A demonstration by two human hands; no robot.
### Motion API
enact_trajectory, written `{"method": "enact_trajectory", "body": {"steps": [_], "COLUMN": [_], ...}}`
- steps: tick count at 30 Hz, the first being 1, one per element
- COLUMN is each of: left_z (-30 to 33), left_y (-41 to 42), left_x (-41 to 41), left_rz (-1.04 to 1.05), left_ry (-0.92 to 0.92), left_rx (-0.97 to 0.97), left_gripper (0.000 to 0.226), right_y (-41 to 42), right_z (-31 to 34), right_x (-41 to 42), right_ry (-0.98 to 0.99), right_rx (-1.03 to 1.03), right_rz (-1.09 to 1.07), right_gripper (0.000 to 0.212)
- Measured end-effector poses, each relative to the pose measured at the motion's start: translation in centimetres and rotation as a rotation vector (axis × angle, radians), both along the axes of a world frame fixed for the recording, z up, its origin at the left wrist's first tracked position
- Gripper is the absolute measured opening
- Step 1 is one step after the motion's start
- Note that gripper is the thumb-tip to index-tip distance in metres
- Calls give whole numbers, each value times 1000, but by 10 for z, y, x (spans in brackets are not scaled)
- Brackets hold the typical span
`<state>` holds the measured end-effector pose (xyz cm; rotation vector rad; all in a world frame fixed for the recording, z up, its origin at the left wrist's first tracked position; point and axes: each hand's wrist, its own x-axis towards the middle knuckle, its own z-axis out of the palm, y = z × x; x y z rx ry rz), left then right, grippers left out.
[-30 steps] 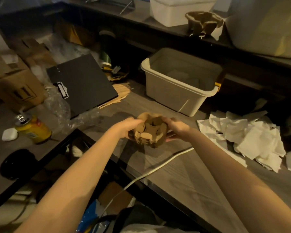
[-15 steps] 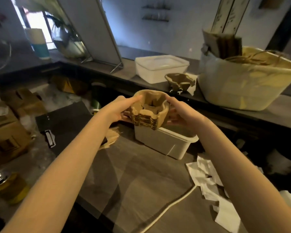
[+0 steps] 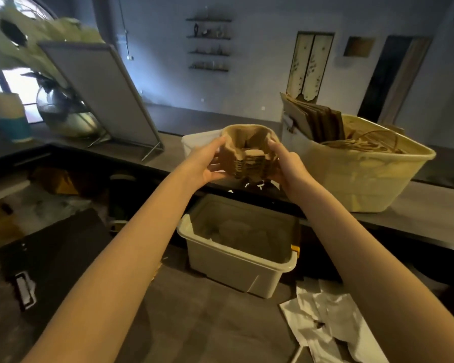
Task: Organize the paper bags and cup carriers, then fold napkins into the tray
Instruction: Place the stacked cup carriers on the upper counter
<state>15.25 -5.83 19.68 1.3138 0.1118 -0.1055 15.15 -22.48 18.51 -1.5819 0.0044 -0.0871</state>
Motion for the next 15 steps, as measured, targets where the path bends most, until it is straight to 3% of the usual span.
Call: {"method": "enact_trajectory", "body": {"steps": [8, 11, 15], "left_z": [1, -5, -8], "left_y": [-25, -30, -34], "left_x": [34, 38, 45], "left_rz": [-18, -36, -44], "left_ry": [-26, 11, 4], "left_rx": [-23, -69, -12], "left_gripper": [31, 11, 24], "right_y": [-4, -4, -6], "right_z": [5, 1, -6], "right_x": [40, 44, 49], "right_ry": [-9, 20, 20], "right_rx": [-182, -222, -238], "right_rz": [-182, -217, -229], "right_gripper": [47, 53, 57]}}
